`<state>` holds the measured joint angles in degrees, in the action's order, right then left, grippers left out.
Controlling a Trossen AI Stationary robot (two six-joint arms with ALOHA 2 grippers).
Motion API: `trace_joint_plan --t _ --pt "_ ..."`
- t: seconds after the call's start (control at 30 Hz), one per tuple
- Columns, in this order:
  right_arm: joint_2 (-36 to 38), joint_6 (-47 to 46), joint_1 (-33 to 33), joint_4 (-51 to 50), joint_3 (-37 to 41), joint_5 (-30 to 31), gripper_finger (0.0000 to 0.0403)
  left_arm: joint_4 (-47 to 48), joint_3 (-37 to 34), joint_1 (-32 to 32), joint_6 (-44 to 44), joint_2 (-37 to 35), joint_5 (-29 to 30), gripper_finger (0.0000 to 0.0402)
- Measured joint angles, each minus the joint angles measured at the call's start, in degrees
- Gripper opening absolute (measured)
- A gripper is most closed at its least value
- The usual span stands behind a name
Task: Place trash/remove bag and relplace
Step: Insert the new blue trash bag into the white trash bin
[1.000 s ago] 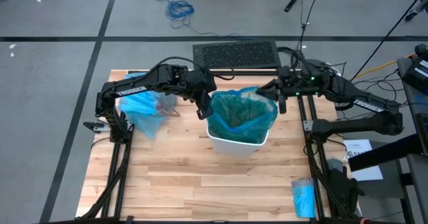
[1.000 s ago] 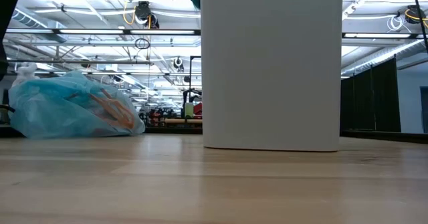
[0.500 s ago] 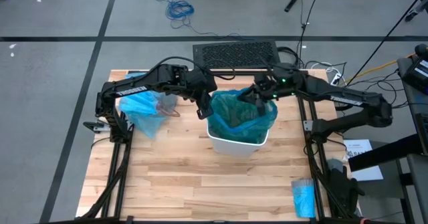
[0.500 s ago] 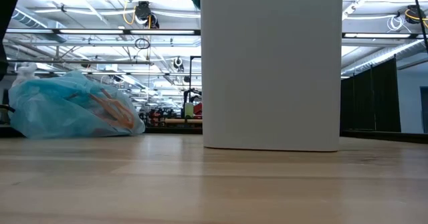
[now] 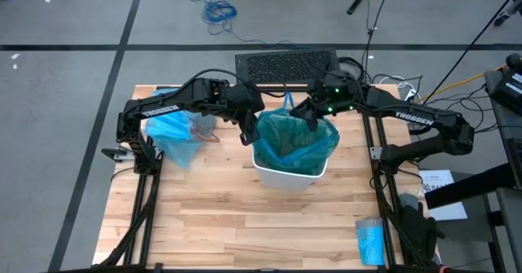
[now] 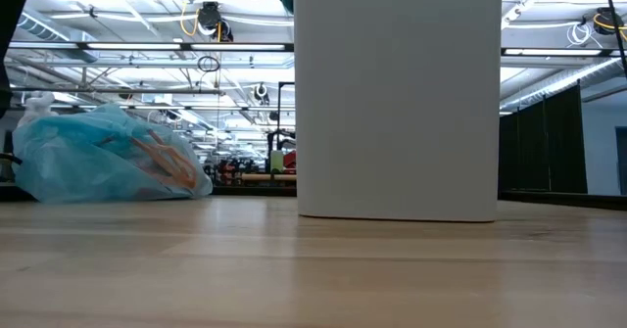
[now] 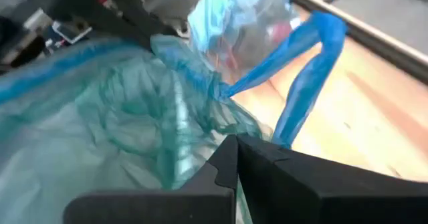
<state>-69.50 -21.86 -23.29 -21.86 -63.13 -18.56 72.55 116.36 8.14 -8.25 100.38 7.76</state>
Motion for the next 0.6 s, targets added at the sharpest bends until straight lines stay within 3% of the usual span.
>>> trace_joint_plan --t 0.13,0.6 --pt "-0.04 0.07 0.0 -1.99 0.0 -4.24 0.0 0.0 0.0 0.0 -0.02 0.0 -0.01 0.0" --pt "-0.02 0.38 0.0 -2.39 0.0 -4.0 0.0 -0.13 0.13 -1.02 0.0 -5.34 0.01 0.0"
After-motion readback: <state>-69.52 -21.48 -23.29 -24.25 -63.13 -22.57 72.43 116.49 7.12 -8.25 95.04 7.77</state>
